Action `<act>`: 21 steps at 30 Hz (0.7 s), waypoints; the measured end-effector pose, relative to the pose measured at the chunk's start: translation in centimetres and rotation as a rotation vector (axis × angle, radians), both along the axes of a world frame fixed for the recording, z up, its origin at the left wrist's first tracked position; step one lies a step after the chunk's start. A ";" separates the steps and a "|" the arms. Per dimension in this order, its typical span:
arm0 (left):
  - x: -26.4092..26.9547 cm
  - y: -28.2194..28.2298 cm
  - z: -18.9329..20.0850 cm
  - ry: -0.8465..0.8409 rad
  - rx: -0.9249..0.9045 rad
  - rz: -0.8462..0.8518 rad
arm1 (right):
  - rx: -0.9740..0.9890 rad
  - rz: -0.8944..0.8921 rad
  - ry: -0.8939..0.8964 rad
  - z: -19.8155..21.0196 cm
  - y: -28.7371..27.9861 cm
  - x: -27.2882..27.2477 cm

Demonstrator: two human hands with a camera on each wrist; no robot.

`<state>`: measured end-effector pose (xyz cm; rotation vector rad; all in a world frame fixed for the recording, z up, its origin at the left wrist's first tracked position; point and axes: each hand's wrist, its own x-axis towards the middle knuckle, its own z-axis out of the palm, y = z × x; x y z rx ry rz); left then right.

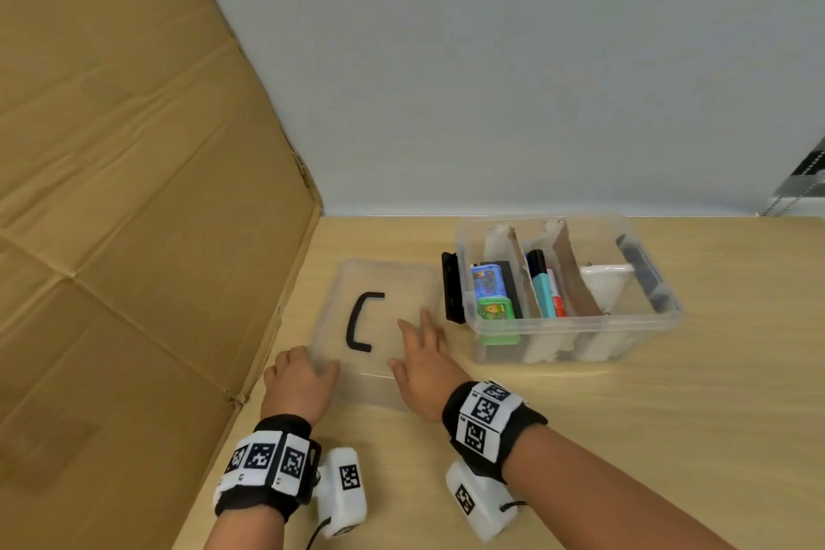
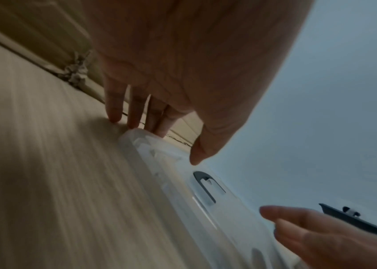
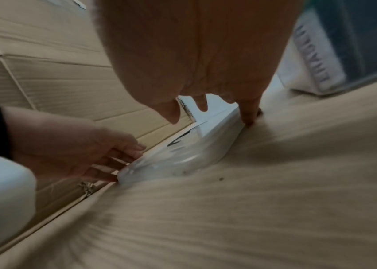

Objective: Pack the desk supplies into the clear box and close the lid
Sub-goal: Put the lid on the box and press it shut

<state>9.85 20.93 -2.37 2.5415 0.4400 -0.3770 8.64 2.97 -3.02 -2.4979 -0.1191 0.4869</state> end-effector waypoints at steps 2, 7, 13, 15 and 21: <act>0.2 -0.1 0.0 -0.018 -0.019 0.019 | 0.005 0.001 0.001 -0.4 0.6 0.2; 0.7 0.5 0.1 -0.152 -0.373 0.209 | 0.013 0.045 -0.045 -2.3 0.3 0.8; 0.1 -0.9 4.0 -0.497 -0.625 0.264 | 0.169 0.067 -0.057 -0.3 -1.8 0.5; -0.6 -1.7 6.4 -0.651 -0.632 0.226 | 0.252 0.094 -0.135 2.2 -2.3 -0.2; -3.9 -4.3 14.3 -1.050 -0.694 0.114 | 0.485 -0.005 -0.782 10.9 -5.1 -1.8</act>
